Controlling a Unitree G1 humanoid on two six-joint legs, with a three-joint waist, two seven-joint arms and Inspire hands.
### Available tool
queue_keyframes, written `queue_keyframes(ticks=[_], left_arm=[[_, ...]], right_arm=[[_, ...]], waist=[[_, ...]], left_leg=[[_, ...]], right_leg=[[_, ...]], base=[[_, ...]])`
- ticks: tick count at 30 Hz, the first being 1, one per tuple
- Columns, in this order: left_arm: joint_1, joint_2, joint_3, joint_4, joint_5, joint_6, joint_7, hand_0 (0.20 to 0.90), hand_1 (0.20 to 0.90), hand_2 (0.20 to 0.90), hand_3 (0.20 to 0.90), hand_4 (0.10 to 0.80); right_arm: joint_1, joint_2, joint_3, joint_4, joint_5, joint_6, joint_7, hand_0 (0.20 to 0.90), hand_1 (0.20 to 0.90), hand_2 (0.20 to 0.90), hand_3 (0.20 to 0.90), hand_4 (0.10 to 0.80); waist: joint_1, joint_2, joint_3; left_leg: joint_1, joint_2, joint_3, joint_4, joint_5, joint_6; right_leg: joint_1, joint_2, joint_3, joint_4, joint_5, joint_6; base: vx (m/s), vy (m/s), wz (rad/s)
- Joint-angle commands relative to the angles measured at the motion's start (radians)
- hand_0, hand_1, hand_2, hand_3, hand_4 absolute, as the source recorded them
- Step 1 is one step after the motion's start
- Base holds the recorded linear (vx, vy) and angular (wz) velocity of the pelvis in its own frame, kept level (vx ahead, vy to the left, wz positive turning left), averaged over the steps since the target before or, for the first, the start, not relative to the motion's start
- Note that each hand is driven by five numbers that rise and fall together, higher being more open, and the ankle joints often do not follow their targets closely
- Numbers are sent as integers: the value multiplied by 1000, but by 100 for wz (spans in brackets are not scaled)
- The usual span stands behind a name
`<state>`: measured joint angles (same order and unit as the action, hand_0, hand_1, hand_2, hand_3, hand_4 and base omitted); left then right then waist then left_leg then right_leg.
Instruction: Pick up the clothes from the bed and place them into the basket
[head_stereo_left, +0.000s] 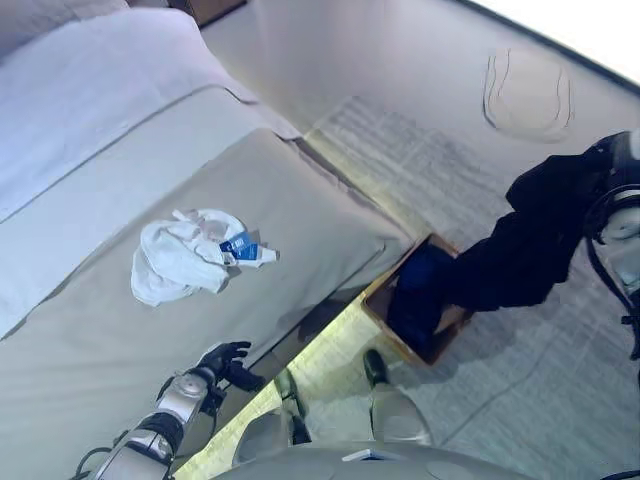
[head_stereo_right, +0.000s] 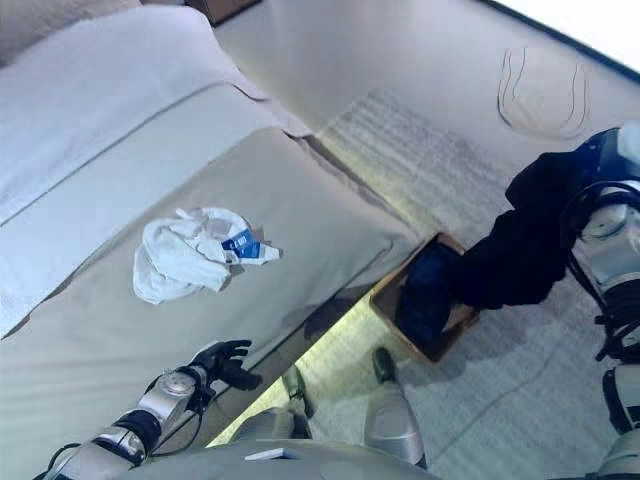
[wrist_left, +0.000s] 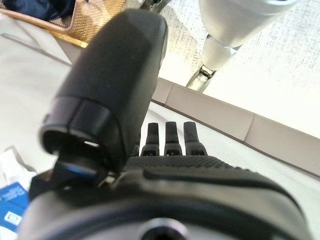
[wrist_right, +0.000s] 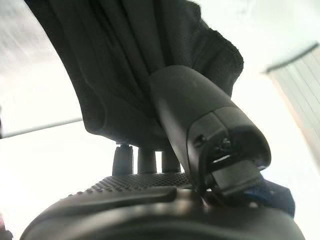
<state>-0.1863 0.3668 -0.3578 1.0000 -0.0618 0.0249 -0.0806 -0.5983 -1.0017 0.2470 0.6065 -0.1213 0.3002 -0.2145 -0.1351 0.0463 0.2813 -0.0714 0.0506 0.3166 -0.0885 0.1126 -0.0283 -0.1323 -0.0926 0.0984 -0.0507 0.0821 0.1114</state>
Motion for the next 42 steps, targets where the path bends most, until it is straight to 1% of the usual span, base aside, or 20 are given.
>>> queue_keyframes(ticks=[1,3,5,6,7,9,12,13,14,16,19,22,25,29,33,36,38,39,40,42], left_arm=[[-55,55,-17,-2,-42,-38,31,900,900,900,900,800],[-73,54,-18,-27,-66,-47,39,900,900,900,900,800],[-85,54,-24,-33,-79,-54,42,900,900,900,900,800],[-100,58,-36,-40,-101,-68,44,900,900,900,900,800],[-105,57,-38,-42,-109,-69,46,900,900,900,900,800],[-120,64,-41,-65,-142,-88,47,900,900,900,900,800],[-119,70,-50,-98,-176,-96,44,900,900,900,900,800],[-116,71,-53,-110,-180,-95,42,900,900,900,900,800],[-110,73,-58,-127,-183,-102,43,900,900,900,900,800],[-105,75,-68,-145,-189,-103,43,900,900,900,900,800],[-87,91,-86,-196,-206,-105,46,900,900,900,900,800],[-77,99,-97,-223,-218,-113,46,900,900,900,900,800],[-66,108,-101,-248,-228,-111,47,900,900,900,900,800],[-58,108,-98,-252,-225,-111,49,900,900,900,900,800],[-47,108,-85,-251,-229,-108,43,900,900,900,900,800],[-40,106,-69,-242,-238,-101,46,900,900,900,900,800],[-29,98,-48,-231,-234,-84,57,900,900,900,900,800],[-23,93,-40,-225,-231,-79,64,900,900,900,900,800],[-13,82,-21,-203,-229,-78,74,900,900,900,900,800],[-6,73,-1,-180,-229,-78,80,900,900,900,900,800]], right_arm=[[-118,-34,-48,-59,-65,-11,-54,300,300,300,200,100],[-124,-6,-22,-41,-74,-4,-50,300,300,300,200,100],[-140,7,-4,-20,-72,-2,-44,300,300,300,200,100],[-173,21,18,11,-74,-2,-58,300,300,300,200,100],[-189,25,29,23,-71,3,-58,300,300,300,200,100],[-254,39,66,70,-56,12,-83,300,300,300,200,100],[-304,51,95,103,-38,42,-110,300,300,300,200,100],[-318,54,102,116,-29,55,-120,420,420,420,340,240],[-334,61,108,136,-25,73,-135,900,900,900,900,800],[-363,64,122,170,-21,99,-134,900,900,900,900,800],[-385,65,130,247,57,115,-190,900,900,900,900,800],[-375,69,109,295,70,100,-216,900,900,900,900,800],[-347,68,90,303,80,97,-224,900,900,900,900,800],[-303,77,54,312,134,65,-244,900,900,900,900,800],[-221,85,-21,283,196,-17,-272,900,900,900,900,800],[-169,98,-61,227,205,-39,-282,900,900,900,900,800],[-113,105,-96,165,192,-84,-295,900,900,900,900,800],[-89,109,-114,119,186,-87,-299,900,900,900,900,800],[-48,121,-145,37,160,-103,-308,900,900,900,900,800],[-7,134,-174,-52,125,-115,-312,900,900,900,900,800]], waist=[[26,-8,54],[25,23,104],[24,44,130],[27,64,159],[25,72,168],[30,105,217],[36,143,239],[39,154,239],[46,169,239],[54,185,239],[73,215,239],[83,234,239],[92,243,239],[99,238,239],[93,213,239],[83,184,239],[76,150,239],[74,136,239],[71,113,239],[68,92,239]], left_leg=[[-4,-50,-112,70,-143,39],[-48,-58,-111,92,-136,36],[-76,-63,-111,109,-134,34],[-107,-67,-114,129,-131,31],[-118,-69,-116,141,-134,30],[-187,-79,-125,193,-129,27],[-265,-95,-146,228,-117,27],[-290,-99,-149,235,-112,26],[-326,-102,-152,241,-103,24],[-365,-103,-151,247,-93,21],[-443,-103,-147,270,-85,21],[-470,-105,-150,253,-66,22],[-474,-106,-158,204,-34,17],[-450,-104,-169,148,-10,10],[-405,-100,-173,118,-12,7],[-366,-95,-164,106,-21,6],[-328,-86,-159,100,-32,5],[-311,-82,-159,96,-36,4],[-282,-77,-160,88,-41,4],[-257,-75,-163,83,-47,4]], right_leg=[[-47,46,-112,78,-40,-47],[-89,37,-117,100,-40,-50],[-116,31,-121,117,-43,-53],[-146,22,-126,135,-45,-54],[-157,20,-128,147,-51,-55],[-232,6,-133,197,-57,-59],[-312,2,-130,238,-64,-66],[-338,2,-130,248,-66,-69],[-377,1,-135,260,-68,-72],[-418,-2,-141,275,-71,-76],[-494,-10,-160,308,-80,-84],[-525,-6,-168,317,-83,-88],[-532,6,-171,309,-80,-87],[-512,15,-177,291,-75,-84],[-467,15,-185,250,-57,-76],[-427,15,-187,207,-35,-68],[-381,16,-191,169,-16,-60],[-362,17,-193,156,-10,-57],[-330,23,-195,138,-3,-55],[-304,28,-195,127,0,-52]], base=[[-78,-9,-8],[-81,-6,-7],[-61,-17,-14],[-55,-15,-19],[-65,-20,-20],[-62,-23,-17],[13,-33,-19],[22,-54,-16],[14,-61,-7],[15,-62,3],[31,-64,18],[29,-37,21],[19,-5,23],[18,12,8],[32,29,19],[36,51,8],[50,36,-1],[69,35,11],[58,30,13],[51,39,14]])
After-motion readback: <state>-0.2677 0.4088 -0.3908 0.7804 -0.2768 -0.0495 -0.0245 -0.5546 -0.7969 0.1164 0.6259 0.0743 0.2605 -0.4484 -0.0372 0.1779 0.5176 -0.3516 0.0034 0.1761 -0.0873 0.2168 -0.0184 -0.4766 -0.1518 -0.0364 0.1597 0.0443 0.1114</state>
